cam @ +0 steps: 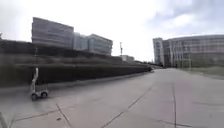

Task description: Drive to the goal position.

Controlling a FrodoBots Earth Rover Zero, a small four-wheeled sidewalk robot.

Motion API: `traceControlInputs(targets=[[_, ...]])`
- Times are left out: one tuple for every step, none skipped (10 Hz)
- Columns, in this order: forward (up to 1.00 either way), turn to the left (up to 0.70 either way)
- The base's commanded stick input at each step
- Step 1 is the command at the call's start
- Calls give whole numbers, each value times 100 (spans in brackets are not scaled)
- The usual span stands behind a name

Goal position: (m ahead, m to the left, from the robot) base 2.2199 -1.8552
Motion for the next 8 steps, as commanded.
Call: traceControlInputs(targets=[[0, -45], [60, -30], [70, -27], [70, -27], [70, -27], [70, -27], [70, -27], [70, -27]])
